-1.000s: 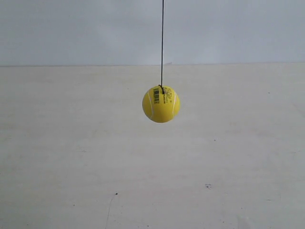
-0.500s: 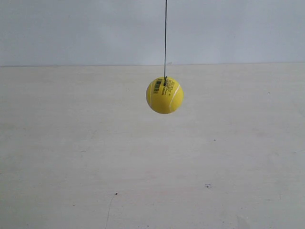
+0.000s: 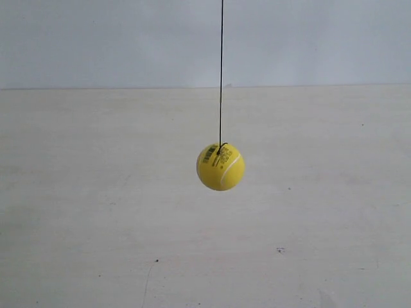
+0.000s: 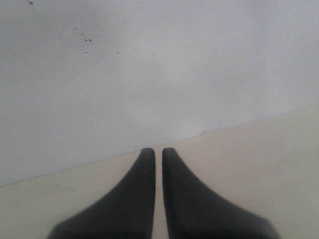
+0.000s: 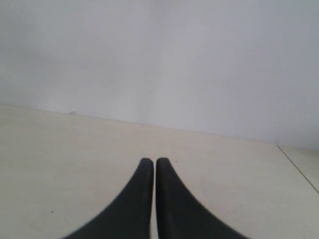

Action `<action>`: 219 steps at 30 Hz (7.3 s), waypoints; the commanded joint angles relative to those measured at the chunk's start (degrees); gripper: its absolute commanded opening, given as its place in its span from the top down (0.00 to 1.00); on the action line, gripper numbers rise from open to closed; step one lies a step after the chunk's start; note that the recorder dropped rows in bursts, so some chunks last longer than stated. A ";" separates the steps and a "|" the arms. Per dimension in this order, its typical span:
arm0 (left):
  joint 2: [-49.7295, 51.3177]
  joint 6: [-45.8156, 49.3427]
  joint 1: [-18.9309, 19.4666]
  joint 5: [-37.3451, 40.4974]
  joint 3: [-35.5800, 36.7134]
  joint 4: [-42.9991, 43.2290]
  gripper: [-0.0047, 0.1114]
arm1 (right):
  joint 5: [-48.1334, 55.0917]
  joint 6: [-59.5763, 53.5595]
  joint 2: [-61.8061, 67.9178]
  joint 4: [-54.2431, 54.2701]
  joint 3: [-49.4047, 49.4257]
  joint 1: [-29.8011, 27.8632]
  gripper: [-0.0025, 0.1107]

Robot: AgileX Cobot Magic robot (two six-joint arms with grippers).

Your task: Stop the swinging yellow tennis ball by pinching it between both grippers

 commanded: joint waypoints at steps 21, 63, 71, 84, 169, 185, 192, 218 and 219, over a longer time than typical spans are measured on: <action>-0.25 -0.26 0.11 0.10 0.14 -0.60 0.92 | 12.59 34.43 -0.98 -29.38 -0.02 -0.36 0.98; -0.25 -0.26 0.11 0.03 0.14 -0.60 0.92 | 14.94 11.12 -0.98 -9.09 -0.02 -0.48 0.98; -0.25 -0.26 0.11 0.03 0.14 -0.60 0.92 | 14.94 11.12 -0.98 -9.09 -0.02 -0.48 0.98; -0.25 3.58 0.11 1.00 0.14 -3.54 0.92 | 14.94 11.12 -0.98 -9.09 -0.02 -0.48 0.98; -16.65 35.75 0.11 38.82 0.14 -34.83 0.92 | 14.82 11.12 -0.98 -9.09 -0.02 -0.48 0.98; -16.65 35.75 0.11 38.82 0.14 -34.83 0.92 | 14.82 11.12 -0.98 -9.09 -0.02 -0.48 0.98; -16.65 35.75 0.11 38.82 0.14 -34.83 0.92 | 14.82 11.12 -0.98 -9.09 -0.02 -0.48 0.98; -16.65 35.75 0.11 38.82 0.14 -34.83 0.92 | 14.38 11.12 -0.98 -9.09 -0.02 -0.48 0.98; -16.65 35.75 0.11 38.82 0.14 -34.83 0.92 | 14.50 11.12 -0.98 -9.09 -0.02 -0.48 0.98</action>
